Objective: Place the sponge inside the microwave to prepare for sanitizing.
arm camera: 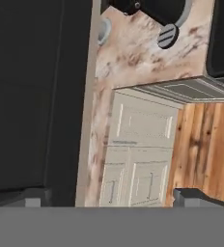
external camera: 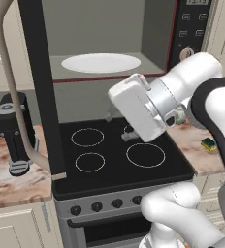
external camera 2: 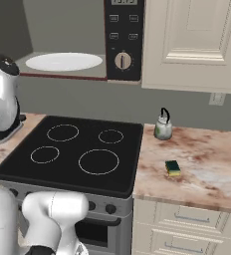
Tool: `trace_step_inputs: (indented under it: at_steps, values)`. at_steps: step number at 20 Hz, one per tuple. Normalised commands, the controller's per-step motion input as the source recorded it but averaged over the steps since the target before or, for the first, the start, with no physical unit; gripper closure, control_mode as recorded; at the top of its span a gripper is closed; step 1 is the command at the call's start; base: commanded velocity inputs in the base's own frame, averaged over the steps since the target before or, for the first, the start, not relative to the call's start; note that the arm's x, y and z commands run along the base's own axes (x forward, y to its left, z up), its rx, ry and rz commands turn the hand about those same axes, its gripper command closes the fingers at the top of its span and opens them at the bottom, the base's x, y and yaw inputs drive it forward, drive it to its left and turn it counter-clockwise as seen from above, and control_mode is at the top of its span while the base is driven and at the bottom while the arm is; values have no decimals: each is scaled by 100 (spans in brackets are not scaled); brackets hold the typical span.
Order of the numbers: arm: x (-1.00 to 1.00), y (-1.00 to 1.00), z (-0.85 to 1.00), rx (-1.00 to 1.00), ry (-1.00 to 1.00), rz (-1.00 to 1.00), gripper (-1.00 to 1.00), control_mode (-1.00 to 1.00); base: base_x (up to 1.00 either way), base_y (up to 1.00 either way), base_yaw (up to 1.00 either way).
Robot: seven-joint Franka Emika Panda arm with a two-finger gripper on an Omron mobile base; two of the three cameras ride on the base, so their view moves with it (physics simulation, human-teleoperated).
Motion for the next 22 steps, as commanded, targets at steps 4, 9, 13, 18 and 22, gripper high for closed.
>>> trace_step_inputs:
  at_steps: [4,9,13,18,22]
  values:
    - [30,-98,-27,-54,-19,9,-100,-100,0,0,0]
    - [3,-91,-43,-56,-17,9,-100,-100,0,0,0]
    - [0,-95,-63,-55,-7,3,-100,-100,0,0,0]
    - [0,-99,-69,-47,-4,0,-100,-100,0,0,0]
    - [31,-100,-51,-18,-2,0,-100,-100,0,0,0]
